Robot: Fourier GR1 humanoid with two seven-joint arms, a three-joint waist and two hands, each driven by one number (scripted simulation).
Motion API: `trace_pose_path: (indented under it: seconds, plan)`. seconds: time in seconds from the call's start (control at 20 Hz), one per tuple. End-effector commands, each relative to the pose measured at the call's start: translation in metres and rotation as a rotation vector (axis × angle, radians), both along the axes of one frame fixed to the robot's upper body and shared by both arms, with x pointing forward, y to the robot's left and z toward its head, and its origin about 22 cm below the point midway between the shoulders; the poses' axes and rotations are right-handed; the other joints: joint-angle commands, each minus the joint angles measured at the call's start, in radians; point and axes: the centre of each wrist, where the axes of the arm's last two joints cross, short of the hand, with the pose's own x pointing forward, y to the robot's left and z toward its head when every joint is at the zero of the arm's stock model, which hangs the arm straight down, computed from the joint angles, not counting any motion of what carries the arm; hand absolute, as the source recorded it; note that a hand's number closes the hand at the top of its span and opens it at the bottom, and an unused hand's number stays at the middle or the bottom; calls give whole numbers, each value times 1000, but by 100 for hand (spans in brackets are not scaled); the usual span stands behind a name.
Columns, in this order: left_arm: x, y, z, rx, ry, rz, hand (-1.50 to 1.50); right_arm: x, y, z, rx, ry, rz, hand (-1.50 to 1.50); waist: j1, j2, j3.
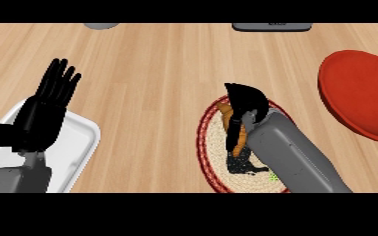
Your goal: Pick the croissant from the placemat and place it in the bowl
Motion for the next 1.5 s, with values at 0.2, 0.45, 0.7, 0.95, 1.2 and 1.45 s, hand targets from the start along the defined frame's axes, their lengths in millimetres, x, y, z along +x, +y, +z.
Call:
trace_pose_path:
  seconds: [0.2, 0.45, 0.7, 0.95, 1.2, 1.45]
  plan:
    - [-11, -12, 24, -9, 17, -27, 0, 10, 6, -23, -94, 74, -71, -150, 10, 0, 1]
    - [-18, -8, 18, 14, 9, 19, 0, 16, -9, -23, -111, 99, -67, 150, 7, 0, 1]
    - [2, -1, 15, 8, -13, 3, 0, 4, 2, -28, -187, 94, 104, 150, -1, 0, 0]
    - [-14, -6, 9, -4, 2, 2, 0, 4, -1, -21, -220, 57, 144, 150, 1, -2, 0]
    - [-5, -21, -4, 0, -5, 18, 0, -27, -25, -37, -111, -13, 286, 150, -20, -4, 0]
    - [-18, 21, -2, 5, 31, 65, 0, -63, -112, -20, 59, -162, 469, 150, -69, -19, 3]
